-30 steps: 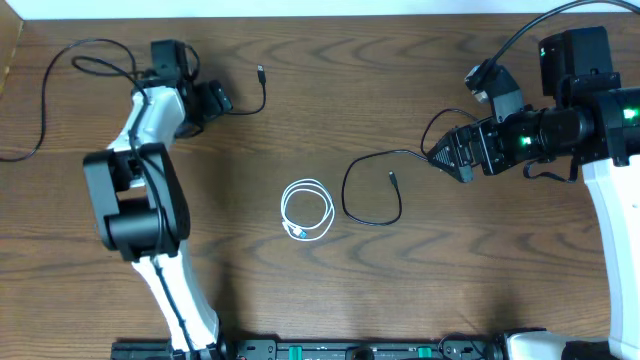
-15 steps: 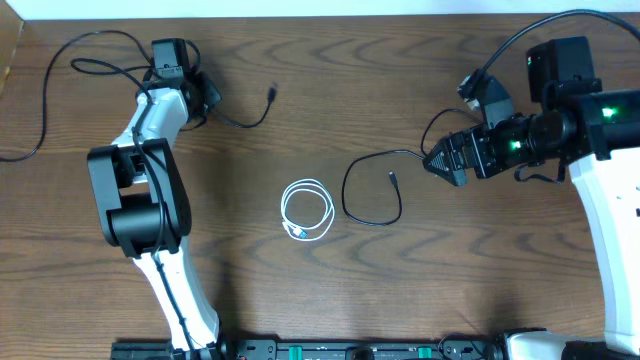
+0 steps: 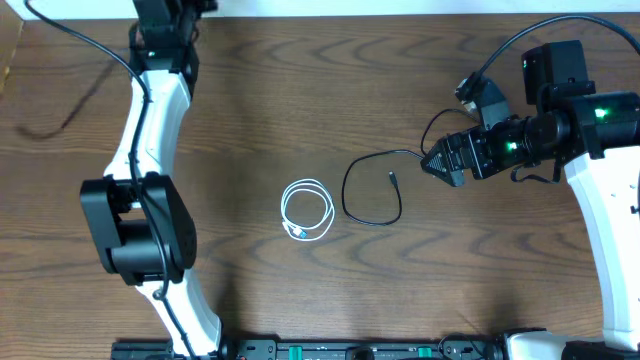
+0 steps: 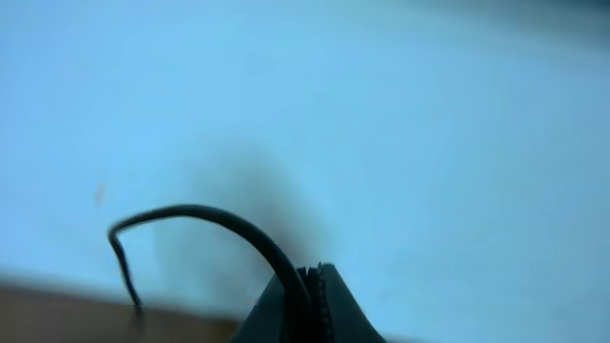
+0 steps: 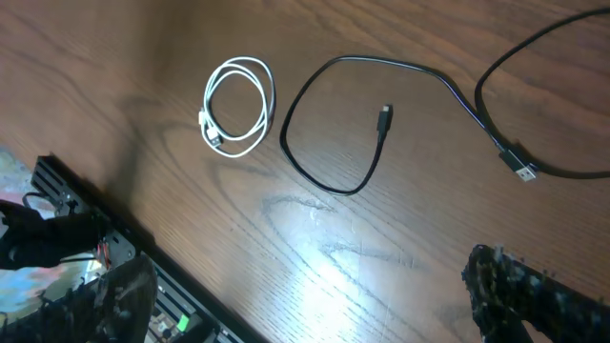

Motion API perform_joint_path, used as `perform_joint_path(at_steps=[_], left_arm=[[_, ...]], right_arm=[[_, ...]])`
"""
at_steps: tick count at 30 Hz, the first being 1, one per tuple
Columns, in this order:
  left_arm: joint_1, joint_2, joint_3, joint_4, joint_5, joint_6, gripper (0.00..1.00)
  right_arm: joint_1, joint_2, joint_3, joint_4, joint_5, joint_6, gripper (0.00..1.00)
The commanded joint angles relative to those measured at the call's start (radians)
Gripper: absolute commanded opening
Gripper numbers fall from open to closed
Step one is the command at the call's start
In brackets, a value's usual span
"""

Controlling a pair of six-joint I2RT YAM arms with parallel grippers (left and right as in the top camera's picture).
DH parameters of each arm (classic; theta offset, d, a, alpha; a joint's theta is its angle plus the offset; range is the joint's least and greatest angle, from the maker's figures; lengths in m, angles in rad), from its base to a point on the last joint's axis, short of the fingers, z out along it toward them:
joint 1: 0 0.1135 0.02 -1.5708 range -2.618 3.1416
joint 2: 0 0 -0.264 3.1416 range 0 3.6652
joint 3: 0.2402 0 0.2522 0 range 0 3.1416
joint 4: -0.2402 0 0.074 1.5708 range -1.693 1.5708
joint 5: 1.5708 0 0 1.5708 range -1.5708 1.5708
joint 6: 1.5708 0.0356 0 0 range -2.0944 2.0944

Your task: Untangle cables

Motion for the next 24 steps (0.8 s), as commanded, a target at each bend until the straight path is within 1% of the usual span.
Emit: perform_joint_path(at_steps=[1,5,7,11,15,18,20,22,23,24], left_arm=[[-0.052,-0.006,0.033,-0.002,0.018,0.138,0.07],[-0.093,0.011,0.032,-0.084,0.007,0.291,0.07],[-0.087,0.029,0.032,-0.122,-0.016,0.291,0.07],[-0.034,0.074,0.032,-0.220,-0.022,0.288,0.07],[0.043,0.101,0.032,-0.319,-0.022,0.284,0.07],[0.121,0.108,0.032,-0.334,-0.026,0.287,0.08],[0.165,0.114,0.032,-0.328,-0.102,0.354,0.07],[0.200,0.116,0.032,-0.326,-0.261,0.472,0.07],[0.212,0.116,0.032,-0.327,-0.304,0.521,0.08],[0.226,0.116,0.032,-0.331,-0.330,0.558,0.30]], right_arm=[[-0.002,-0.004,-0.005,0.002,-0.022,0.000,0.99],[-0.002,-0.004,-0.005,0.012,-0.022,0.000,0.99],[-0.002,-0.004,-0.005,0.014,-0.022,0.000,0.99],[-0.002,-0.004,-0.005,0.008,-0.022,0.000,0.99],[-0.002,-0.004,-0.005,0.006,-0.022,0.000,0.99],[-0.002,-0.004,-0.005,0.005,-0.022,0.000,0.99],[-0.002,-0.004,-0.005,0.005,-0.022,0.000,0.99],[-0.002,-0.004,-0.005,0.005,-0.022,0.000,0.99],[-0.002,-0.004,-0.005,0.003,-0.022,0.000,0.99],[-0.002,-0.004,-0.005,0.001,-0.022,0.000,0.99]])
